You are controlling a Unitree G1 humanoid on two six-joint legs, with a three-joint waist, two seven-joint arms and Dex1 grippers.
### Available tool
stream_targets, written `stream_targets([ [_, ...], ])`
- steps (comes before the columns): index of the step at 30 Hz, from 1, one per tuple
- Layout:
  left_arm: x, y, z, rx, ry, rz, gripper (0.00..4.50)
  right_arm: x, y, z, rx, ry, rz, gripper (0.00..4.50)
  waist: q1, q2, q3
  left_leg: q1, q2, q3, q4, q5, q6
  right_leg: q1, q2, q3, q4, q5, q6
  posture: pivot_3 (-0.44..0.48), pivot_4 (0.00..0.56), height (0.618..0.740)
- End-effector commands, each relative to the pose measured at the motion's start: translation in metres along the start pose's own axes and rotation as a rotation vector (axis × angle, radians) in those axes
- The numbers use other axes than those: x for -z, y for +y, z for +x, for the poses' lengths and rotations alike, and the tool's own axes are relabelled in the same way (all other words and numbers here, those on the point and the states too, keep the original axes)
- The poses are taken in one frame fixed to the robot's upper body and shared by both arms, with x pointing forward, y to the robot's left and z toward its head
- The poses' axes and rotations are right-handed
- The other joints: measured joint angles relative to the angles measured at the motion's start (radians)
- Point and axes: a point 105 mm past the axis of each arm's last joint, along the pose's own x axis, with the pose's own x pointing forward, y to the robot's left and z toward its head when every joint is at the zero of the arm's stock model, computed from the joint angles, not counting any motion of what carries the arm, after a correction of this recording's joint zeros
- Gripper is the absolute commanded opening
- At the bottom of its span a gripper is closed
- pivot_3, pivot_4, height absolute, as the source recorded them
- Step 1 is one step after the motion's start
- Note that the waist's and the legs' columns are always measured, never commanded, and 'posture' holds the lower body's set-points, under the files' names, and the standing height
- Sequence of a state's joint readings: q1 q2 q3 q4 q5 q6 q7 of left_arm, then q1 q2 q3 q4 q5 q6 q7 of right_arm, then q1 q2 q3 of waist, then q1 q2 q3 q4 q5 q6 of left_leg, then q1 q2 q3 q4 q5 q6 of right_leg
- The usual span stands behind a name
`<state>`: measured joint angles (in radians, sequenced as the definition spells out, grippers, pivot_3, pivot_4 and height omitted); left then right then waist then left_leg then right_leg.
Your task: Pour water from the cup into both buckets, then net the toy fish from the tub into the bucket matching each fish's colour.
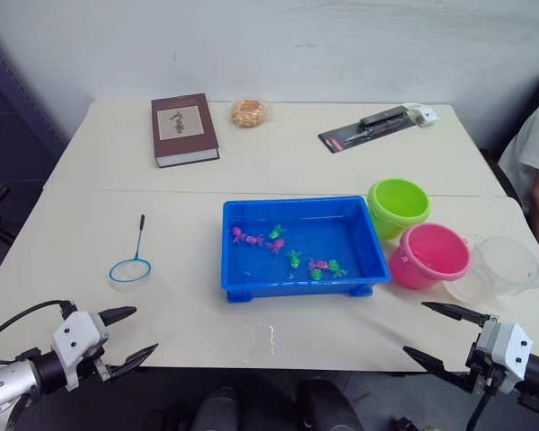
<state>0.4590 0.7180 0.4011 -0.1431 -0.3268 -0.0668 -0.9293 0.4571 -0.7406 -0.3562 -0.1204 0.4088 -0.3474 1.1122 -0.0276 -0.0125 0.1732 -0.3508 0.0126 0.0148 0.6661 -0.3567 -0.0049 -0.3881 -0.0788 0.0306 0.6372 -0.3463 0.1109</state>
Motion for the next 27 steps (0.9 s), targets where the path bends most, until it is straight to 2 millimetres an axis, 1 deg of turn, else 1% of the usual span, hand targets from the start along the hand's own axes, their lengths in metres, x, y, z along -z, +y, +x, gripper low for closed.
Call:
stream_targets([
  [1,-0.016,-0.004,0.002,0.057,-0.047,0.027,4.45,-0.005,0.000,-0.004,0.065,-0.027,0.037,4.50,0.000,0.000,0.000,0.000,0.000,0.000,0.000,0.000,0.000,0.000,0.000,0.000,0.000,0.000,0.000,0.000,0.150,0.738],
  [2,-0.029,-0.014,0.009,0.139,-0.087,0.009,4.45,-0.005,-0.002,-0.012,0.134,-0.034,0.083,4.50,0.004,0.000,0.000,0.000,0.000,0.000,0.000,0.000,0.000,0.000,0.000,0.000,0.000,0.000,0.000,0.000,0.150,0.738],
  [4,-0.065,-0.030,0.026,0.241,-0.213,-0.036,4.45,-0.004,-0.002,-0.034,0.268,-0.018,0.151,4.50,0.022,0.002,0.000,-0.001,0.000,-0.004,0.000,0.000,0.000,0.000,0.000,-0.002,0.000,0.000,0.000,0.000,0.150,0.738],
  [5,-0.076,-0.037,0.031,0.275,-0.242,-0.045,4.45,-0.003,-0.001,-0.042,0.321,-0.009,0.172,4.50,0.030,0.003,0.000,-0.002,0.000,-0.004,0.000,0.000,0.000,0.001,-0.001,-0.002,-0.001,0.000,0.000,0.000,0.150,0.738],
  [7,-0.089,-0.049,0.039,0.343,-0.273,-0.031,4.45,0.002,0.000,-0.059,0.449,-0.005,0.232,4.50,0.026,0.004,-0.001,0.000,-0.001,-0.005,0.000,0.000,0.000,0.005,-0.002,-0.001,-0.004,0.000,0.000,0.000,0.150,0.738],
  [9,-0.101,-0.057,0.046,0.394,-0.307,-0.017,4.45,0.009,0.005,-0.073,0.539,0.004,0.292,4.50,0.019,0.005,-0.002,0.003,0.000,-0.005,-0.001,-0.001,-0.001,0.011,-0.001,-0.002,-0.007,0.000,0.000,0.000,0.150,0.738],
  [10,-0.110,-0.060,0.049,0.418,-0.331,-0.009,4.45,0.013,0.006,-0.082,0.600,0.012,0.325,4.50,0.016,0.005,-0.002,0.009,0.000,-0.005,-0.004,-0.002,-0.001,0.014,0.000,-0.001,-0.008,0.000,0.000,0.000,0.150,0.738],
  [12,-0.126,-0.061,0.055,0.448,-0.369,0.011,4.45,0.022,0.003,-0.099,0.738,0.018,0.363,4.50,0.003,0.006,-0.002,0.013,0.001,-0.004,-0.005,-0.002,-0.002,0.017,0.001,-0.001,-0.009,-0.001,-0.001,0.000,0.150,0.738],
  [13,-0.134,-0.058,0.059,0.449,-0.393,0.012,4.45,0.030,0.003,-0.105,0.795,0.034,0.403,4.50,0.000,0.006,-0.002,0.013,0.001,-0.004,-0.005,-0.002,-0.002,0.017,0.001,-0.001,-0.008,-0.001,-0.001,0.000,0.150,0.738],
  [14,-0.140,-0.055,0.062,0.448,-0.409,0.012,4.45,0.035,0.003,-0.108,0.825,0.046,0.429,4.50,-0.001,0.007,-0.002,0.013,0.001,-0.004,-0.005,-0.002,-0.002,0.017,0.001,-0.001,-0.008,-0.001,-0.001,0.000,0.150,0.738],
  [17,-0.150,-0.051,0.078,0.447,-0.433,0.028,4.45,0.052,-0.014,-0.114,1.011,0.033,0.459,4.50,-0.009,0.008,-0.003,0.016,0.001,-0.003,-0.005,-0.002,-0.002,0.019,0.001,0.000,-0.008,-0.001,-0.001,0.000,0.150,0.738],
  [20,-0.165,-0.056,0.090,0.478,-0.493,0.022,4.45,0.073,-0.033,-0.120,1.166,0.056,0.489,4.50,-0.009,0.011,-0.004,0.015,0.000,-0.002,-0.005,-0.002,-0.002,0.018,0.001,0.001,-0.008,0.000,-0.001,0.000,0.150,0.738],
  [22,-0.174,-0.058,0.093,0.470,-0.538,0.021,4.45,0.078,-0.043,-0.118,1.199,0.043,0.514,4.50,-0.003,0.011,-0.004,0.014,0.000,-0.001,-0.004,-0.001,-0.003,0.017,0.002,0.002,-0.008,0.000,0.000,0.000,0.150,0.738],
  [25,-0.173,-0.061,0.095,0.485,-0.531,0.025,4.45,0.080,-0.056,-0.104,1.151,0.037,0.506,4.50,0.000,0.014,-0.005,0.013,0.000,0.000,-0.004,0.001,-0.006,0.014,0.003,0.002,-0.007,0.000,0.000,0.000,0.150,0.738],
  [27,-0.173,-0.061,0.096,0.486,-0.531,0.023,4.45,0.082,-0.065,-0.099,1.147,0.036,0.505,4.50,0.000,0.014,-0.005,0.013,0.000,0.000,-0.004,0.001,-0.006,0.014,0.003,0.003,-0.007,0.000,0.000,0.000,0.150,0.738],
])
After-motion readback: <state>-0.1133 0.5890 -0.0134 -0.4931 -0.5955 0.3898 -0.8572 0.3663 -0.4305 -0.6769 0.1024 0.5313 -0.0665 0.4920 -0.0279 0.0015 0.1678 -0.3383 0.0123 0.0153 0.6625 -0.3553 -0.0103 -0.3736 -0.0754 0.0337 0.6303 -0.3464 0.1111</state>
